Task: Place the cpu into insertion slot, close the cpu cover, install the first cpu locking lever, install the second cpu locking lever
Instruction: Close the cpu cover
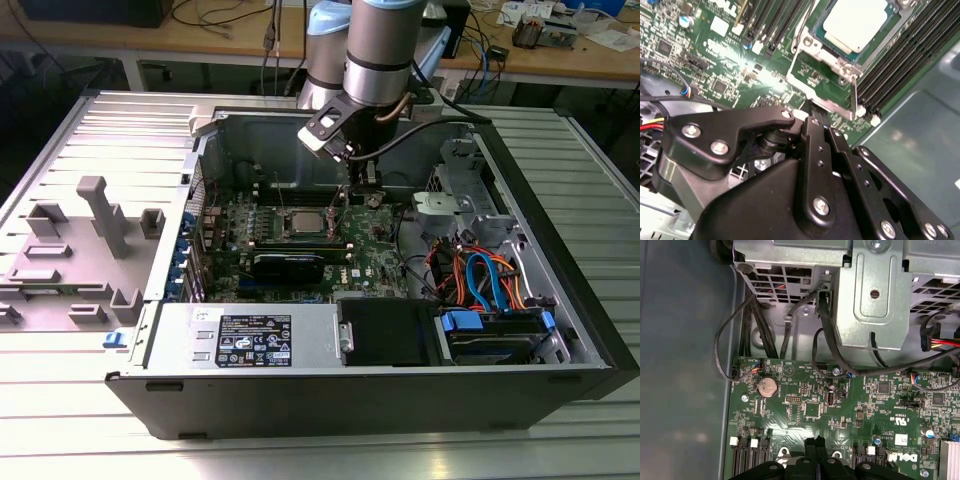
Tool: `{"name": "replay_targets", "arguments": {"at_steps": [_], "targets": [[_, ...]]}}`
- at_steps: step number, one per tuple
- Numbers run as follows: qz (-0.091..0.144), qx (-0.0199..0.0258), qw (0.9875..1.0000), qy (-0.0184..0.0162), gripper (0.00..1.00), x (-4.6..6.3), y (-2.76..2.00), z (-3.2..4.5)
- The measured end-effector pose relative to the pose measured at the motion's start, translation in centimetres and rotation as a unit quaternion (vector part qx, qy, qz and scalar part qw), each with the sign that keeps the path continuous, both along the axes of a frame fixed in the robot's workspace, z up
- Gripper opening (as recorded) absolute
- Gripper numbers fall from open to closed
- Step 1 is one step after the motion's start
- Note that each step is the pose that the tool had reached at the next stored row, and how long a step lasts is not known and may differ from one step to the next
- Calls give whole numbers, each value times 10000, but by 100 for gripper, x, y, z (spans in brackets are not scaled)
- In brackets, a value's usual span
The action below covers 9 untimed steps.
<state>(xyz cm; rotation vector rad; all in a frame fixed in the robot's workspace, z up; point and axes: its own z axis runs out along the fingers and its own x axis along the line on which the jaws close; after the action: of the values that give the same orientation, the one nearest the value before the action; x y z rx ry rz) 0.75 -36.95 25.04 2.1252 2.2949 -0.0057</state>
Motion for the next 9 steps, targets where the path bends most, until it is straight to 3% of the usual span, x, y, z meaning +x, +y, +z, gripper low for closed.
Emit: {"name": "replay_targets", "arguments": {"at_steps": [9], "targets": [[0, 0, 10000, 0, 11, -57, 0, -1]]}}
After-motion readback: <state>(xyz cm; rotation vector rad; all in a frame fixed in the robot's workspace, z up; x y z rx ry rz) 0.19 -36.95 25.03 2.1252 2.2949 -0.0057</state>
